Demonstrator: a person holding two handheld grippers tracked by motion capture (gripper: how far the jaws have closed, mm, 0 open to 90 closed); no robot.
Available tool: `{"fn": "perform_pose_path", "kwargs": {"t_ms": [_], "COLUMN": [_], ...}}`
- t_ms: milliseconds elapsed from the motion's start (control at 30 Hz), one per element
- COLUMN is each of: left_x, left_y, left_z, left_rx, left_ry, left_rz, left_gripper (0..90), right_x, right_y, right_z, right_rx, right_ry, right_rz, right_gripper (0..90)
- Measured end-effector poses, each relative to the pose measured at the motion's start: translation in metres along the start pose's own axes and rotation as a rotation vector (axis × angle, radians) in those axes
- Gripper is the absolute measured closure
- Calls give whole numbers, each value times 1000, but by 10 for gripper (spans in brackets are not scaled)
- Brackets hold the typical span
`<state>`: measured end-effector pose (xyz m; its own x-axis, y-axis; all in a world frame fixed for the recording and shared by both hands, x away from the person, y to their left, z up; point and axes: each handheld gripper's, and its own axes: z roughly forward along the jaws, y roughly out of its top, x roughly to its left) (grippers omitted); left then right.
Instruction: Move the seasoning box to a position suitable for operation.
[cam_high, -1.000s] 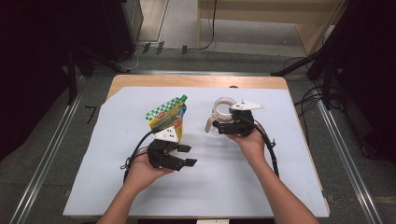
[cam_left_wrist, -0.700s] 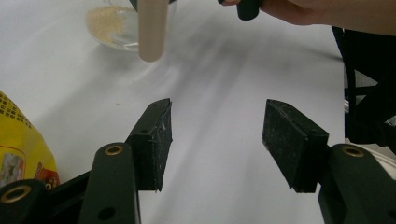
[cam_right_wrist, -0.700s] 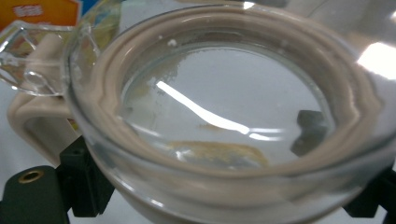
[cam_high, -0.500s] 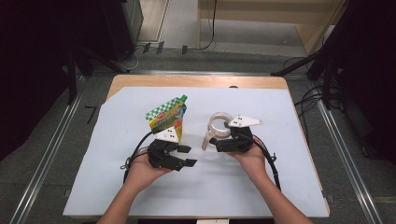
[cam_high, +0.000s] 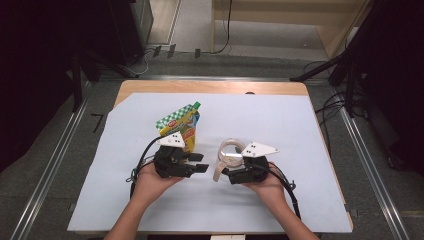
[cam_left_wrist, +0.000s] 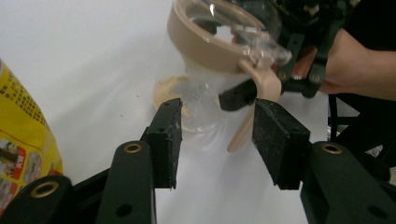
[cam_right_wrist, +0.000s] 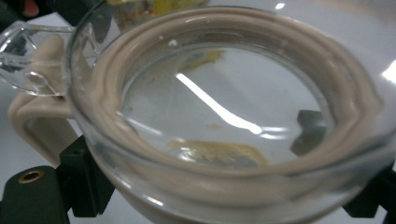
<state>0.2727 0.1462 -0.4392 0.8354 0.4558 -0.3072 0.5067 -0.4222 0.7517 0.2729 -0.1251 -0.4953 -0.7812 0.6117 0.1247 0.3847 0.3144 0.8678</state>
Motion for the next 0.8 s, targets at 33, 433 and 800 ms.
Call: {"fn": "perform_pose_path", "kwargs": {"t_ms": [33, 433, 800], "left_x": [0, -3, -1], "left_y": [0, 0, -2], "left_z": [0, 9, 15], "left_rx": [0, 44, 79], "left_ry": [0, -55, -58], "left_rz": [0, -1, -6], "left_gripper": [563, 770, 800], "right_x": [3, 13, 11], "right_y": [-2, -11, -9], "right_z": [2, 11, -13], "right_rx": [8, 11, 44], "right_ry": [4, 23, 46], "right_rz": [-8, -84, 11], "right_gripper": [118, 113, 96]}}
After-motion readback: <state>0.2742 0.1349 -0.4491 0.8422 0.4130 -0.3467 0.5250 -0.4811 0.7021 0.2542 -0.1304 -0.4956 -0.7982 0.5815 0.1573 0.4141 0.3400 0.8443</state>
